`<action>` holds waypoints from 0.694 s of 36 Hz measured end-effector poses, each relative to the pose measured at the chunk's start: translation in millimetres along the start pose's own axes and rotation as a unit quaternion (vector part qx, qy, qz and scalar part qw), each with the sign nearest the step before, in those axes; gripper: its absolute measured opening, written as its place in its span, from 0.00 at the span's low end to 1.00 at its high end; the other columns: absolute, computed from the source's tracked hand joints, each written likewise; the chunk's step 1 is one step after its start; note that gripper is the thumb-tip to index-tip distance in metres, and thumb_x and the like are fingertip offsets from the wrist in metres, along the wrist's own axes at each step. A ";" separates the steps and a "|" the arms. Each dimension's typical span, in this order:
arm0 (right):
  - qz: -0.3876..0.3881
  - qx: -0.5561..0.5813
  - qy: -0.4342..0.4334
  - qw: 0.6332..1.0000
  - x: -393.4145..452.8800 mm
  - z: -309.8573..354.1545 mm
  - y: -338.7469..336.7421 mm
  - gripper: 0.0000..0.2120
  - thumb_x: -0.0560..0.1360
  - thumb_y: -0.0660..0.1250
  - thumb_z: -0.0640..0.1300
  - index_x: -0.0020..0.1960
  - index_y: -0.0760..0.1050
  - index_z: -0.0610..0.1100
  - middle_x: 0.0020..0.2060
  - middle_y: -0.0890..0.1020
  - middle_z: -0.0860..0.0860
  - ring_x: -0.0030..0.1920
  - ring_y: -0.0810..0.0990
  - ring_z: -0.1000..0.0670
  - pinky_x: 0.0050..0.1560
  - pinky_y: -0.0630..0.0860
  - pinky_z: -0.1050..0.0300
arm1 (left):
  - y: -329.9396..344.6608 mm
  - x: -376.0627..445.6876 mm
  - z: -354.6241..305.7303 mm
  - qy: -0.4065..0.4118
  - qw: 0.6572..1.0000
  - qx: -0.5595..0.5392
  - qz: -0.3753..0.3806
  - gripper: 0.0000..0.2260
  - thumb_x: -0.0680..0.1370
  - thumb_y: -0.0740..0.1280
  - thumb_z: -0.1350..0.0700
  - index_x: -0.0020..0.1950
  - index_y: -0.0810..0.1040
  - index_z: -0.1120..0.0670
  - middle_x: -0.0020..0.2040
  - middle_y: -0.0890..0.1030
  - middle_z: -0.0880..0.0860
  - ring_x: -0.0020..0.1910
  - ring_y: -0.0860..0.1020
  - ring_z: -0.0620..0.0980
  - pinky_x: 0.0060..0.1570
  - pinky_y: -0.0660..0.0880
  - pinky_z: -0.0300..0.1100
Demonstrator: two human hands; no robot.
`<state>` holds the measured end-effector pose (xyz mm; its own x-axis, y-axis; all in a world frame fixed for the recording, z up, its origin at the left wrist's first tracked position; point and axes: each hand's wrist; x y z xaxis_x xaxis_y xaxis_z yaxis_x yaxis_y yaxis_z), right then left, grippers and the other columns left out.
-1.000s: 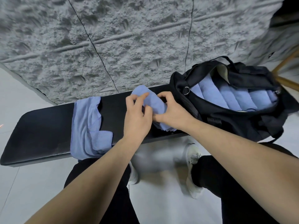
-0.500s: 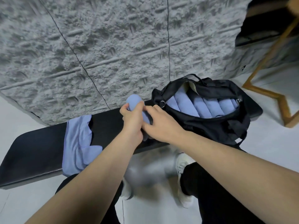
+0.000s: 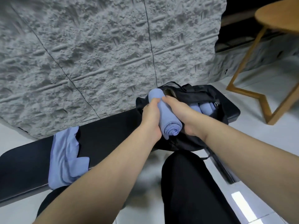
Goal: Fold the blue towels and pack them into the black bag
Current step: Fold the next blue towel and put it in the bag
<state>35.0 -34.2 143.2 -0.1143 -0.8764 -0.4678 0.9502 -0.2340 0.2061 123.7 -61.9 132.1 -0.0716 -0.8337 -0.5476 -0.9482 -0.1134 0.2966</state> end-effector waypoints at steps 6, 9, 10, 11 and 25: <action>0.001 -0.030 0.020 0.999 -0.1 5.6 -29.5 0.09 0.82 0.61 0.48 0.57 0.78 0.47 0.47 0.84 0.45 0.42 0.84 0.45 0.40 0.80 0.55 | 27.2 32.8 18.2 0.006 0.991 0.134 -0.008 0.29 0.65 0.65 0.47 0.66 0.74 0.52 0.52 0.82 0.59 0.44 0.84 0.58 0.37 0.80 0.49; -0.009 -0.059 0.013 0.998 5.4 9.2 -49.6 0.09 0.82 0.62 0.48 0.55 0.79 0.47 0.45 0.85 0.44 0.42 0.84 0.45 0.44 0.81 0.53 | 38.0 22.9 13.5 0.006 0.976 0.216 0.011 0.31 0.70 0.64 0.46 0.72 0.68 0.54 0.60 0.79 0.57 0.54 0.81 0.56 0.48 0.80 0.49; -0.007 -0.081 0.011 0.997 8.4 9.4 -57.0 0.08 0.81 0.63 0.49 0.55 0.79 0.48 0.46 0.85 0.44 0.43 0.84 0.45 0.48 0.80 0.51 | 41.5 20.6 11.3 0.028 0.971 0.239 0.011 0.28 0.75 0.63 0.48 0.73 0.65 0.54 0.62 0.77 0.57 0.56 0.78 0.56 0.52 0.78 0.49; -0.005 -0.107 0.010 0.994 10.6 10.0 -63.6 0.08 0.81 0.63 0.49 0.55 0.79 0.49 0.48 0.85 0.43 0.45 0.83 0.45 0.52 0.80 0.49 | 43.6 22.1 9.6 0.054 0.964 0.260 0.005 0.25 0.78 0.61 0.49 0.74 0.62 0.53 0.63 0.75 0.57 0.57 0.77 0.55 0.54 0.77 0.49; -0.042 -0.272 0.059 0.959 39.8 22.8 -95.8 0.17 0.78 0.63 0.52 0.62 0.75 0.44 0.44 0.82 0.41 0.34 0.78 0.46 0.34 0.73 0.58 | 44.8 85.8 -12.9 0.198 0.739 0.639 0.078 0.25 0.82 0.56 0.57 0.80 0.59 0.52 0.79 0.60 0.53 0.74 0.65 0.53 0.66 0.67 0.42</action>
<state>-67.2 -56.3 124.4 -0.1949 -0.8025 -0.5639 0.9532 -0.0194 -0.3018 79.1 -145.4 108.5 -0.3547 -0.9044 -0.2373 -0.4736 0.3926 -0.7884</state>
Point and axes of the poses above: each hand's wrist, its own x-axis towards the middle knuckle, its own y-axis out of the palm, z = x × y
